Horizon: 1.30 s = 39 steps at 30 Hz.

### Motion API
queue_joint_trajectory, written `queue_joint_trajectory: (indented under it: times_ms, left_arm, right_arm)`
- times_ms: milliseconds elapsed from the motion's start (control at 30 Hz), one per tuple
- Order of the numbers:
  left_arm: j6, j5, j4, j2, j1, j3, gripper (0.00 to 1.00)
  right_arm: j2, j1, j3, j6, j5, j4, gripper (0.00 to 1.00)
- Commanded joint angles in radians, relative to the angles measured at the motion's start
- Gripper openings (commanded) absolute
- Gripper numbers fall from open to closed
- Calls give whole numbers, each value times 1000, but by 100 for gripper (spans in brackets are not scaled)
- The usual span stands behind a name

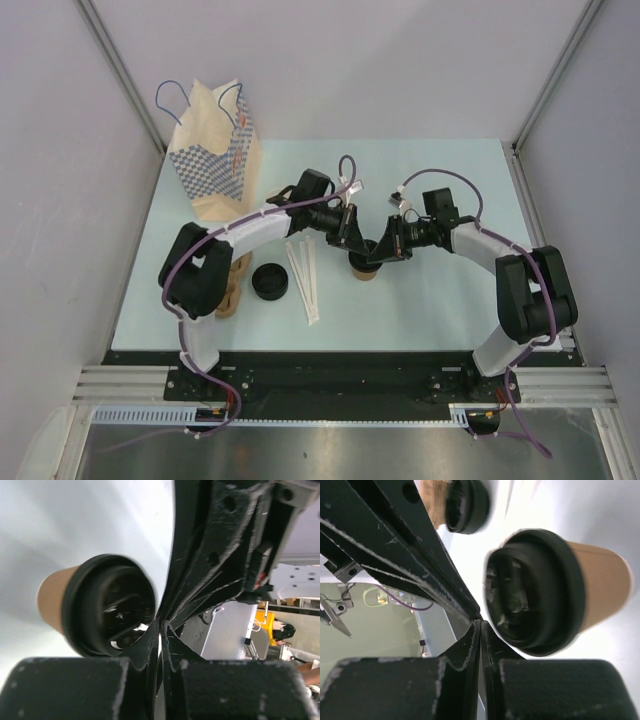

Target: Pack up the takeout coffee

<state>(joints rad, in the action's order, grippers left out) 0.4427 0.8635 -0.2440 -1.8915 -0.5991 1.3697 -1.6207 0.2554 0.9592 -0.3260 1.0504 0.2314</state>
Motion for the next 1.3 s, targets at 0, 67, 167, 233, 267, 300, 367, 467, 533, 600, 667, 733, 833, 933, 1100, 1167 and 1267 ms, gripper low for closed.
queue_joint_trajectory:
  times_ms: [0, 67, 167, 233, 267, 300, 367, 467, 533, 600, 667, 733, 833, 933, 1100, 1167, 1267]
  left_arm:
    - [-41, -24, -29, -32, -1, -17, 7]
    - [-62, -37, -46, -49, 1, -15, 7]
    - [-65, -52, -63, -83, 4, -11, 7]
    - [-62, -64, -74, -107, 7, -4, 6]
    - [-70, -72, -78, -113, 7, -3, 6]
    - [-76, -84, -89, -119, 7, 0, 5]
    - [-87, -87, -109, -141, 9, 6, 5]
    - [-82, -92, -106, -169, 18, 5, 4]
    - [-81, -98, -104, -182, 25, 2, 4]
    - [-81, -101, -107, -189, 30, 2, 4]
    - [-84, -106, -112, -192, 32, 5, 4]
    - [-85, -101, -112, -192, 32, 2, 4]
    - [-85, -100, -112, -196, 32, 2, 3]
    - [-93, -93, -117, -192, 32, 11, 3]
    - [-104, -26, -109, -170, 32, 43, 6]
    - [-96, -3, -91, -153, 30, 61, 7]
    - [-73, 25, -40, -101, 28, 72, 9]
  right_arm:
    - [-42, -10, -10, 56, -20, 16, 7]
    - [-56, -19, -11, 50, -24, 0, 7]
    - [-85, -30, -11, 61, -36, -1, 6]
    - [-105, -41, -13, 62, -47, 8, 6]
    - [-111, -45, -14, 71, -50, 11, 6]
    - [-114, -50, -16, 77, -53, 14, 6]
    - [-130, -61, -22, 94, -66, 26, 5]
    - [-160, -67, -31, 130, -79, 39, 4]
    - [-177, -71, -37, 151, -92, 40, 3]
    - [-202, -79, -43, 159, -98, 40, 3]
    - [-217, -84, -50, 159, -108, 34, 3]
    - [-226, -88, -50, 151, -122, 22, 3]
    - [-242, -93, -50, 118, -127, -6, 3]
    - [-240, -90, -50, 94, -113, -17, 3]
    - [-164, -76, -50, 25, -31, -53, 5]
    - [-108, -59, -47, 1, -4, -82, 7]
    - [-29, -33, -42, -31, 36, -119, 11]
